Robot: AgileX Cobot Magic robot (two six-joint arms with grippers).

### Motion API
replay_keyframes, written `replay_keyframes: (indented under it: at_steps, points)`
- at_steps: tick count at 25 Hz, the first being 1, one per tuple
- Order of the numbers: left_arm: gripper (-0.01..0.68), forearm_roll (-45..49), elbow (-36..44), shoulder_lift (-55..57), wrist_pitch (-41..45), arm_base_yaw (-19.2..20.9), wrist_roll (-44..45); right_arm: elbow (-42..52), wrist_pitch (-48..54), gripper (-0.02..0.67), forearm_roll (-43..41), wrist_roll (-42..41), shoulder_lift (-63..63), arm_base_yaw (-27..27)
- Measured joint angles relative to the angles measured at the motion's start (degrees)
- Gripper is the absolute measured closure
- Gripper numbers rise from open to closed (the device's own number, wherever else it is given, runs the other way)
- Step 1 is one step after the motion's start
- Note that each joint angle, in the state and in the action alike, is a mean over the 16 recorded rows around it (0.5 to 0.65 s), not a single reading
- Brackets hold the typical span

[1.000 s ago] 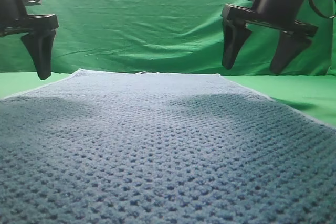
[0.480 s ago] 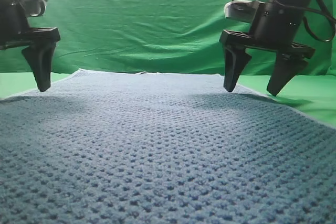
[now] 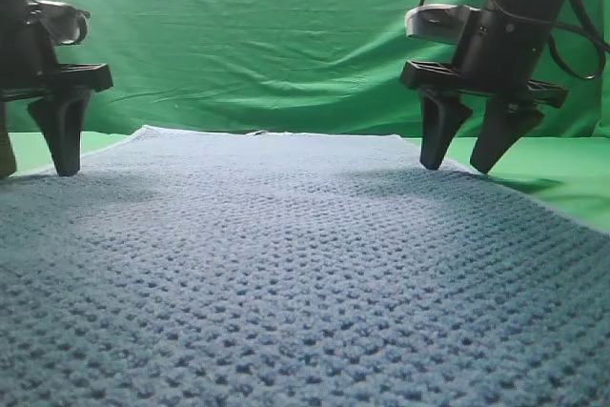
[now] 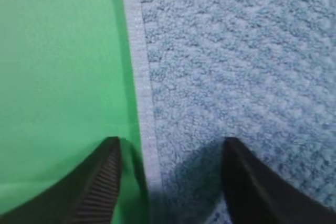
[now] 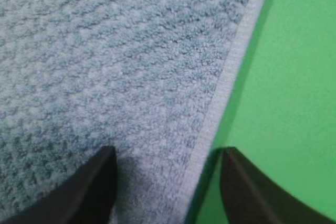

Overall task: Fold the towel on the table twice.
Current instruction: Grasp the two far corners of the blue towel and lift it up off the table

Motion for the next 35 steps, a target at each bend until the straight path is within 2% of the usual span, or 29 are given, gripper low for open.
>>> replay_keyframes:
  at_steps: [7, 11, 18, 26, 31, 35]
  points:
    - [0.562, -3.5, -0.9, 0.8, 2.0, 0.1, -0.6, -1.1, 1.2, 0.537, 0.1, -0.4, 0.4, 0.0]
    - [0.652, -3.4, -2.2, 0.8, 4.1, 0.1, -1.9, -2.6, 2.7, 0.624, 0.1, -0.3, 0.0, 0.0]
    - [0.673, -0.2, -9.7, -1.4, 10.0, 0.0, -4.4, -7.3, 5.1, 0.649, -0.1, 0.0, -3.0, 0.1]
    - [0.673, 1.6, -26.8, -4.5, 16.1, -0.1, -5.6, -17.5, 6.2, 0.649, -0.4, 0.1, -7.3, 0.2]
    - [0.673, 0.6, -36.4, -5.3, 15.1, -0.1, -5.6, -26.5, 4.9, 0.649, -1.0, 0.2, -8.6, 0.2]
    - [0.673, -0.8, -41.0, -5.4, 11.9, -0.1, -5.3, -33.6, 2.9, 0.649, -1.7, 0.2, -9.0, 0.2]
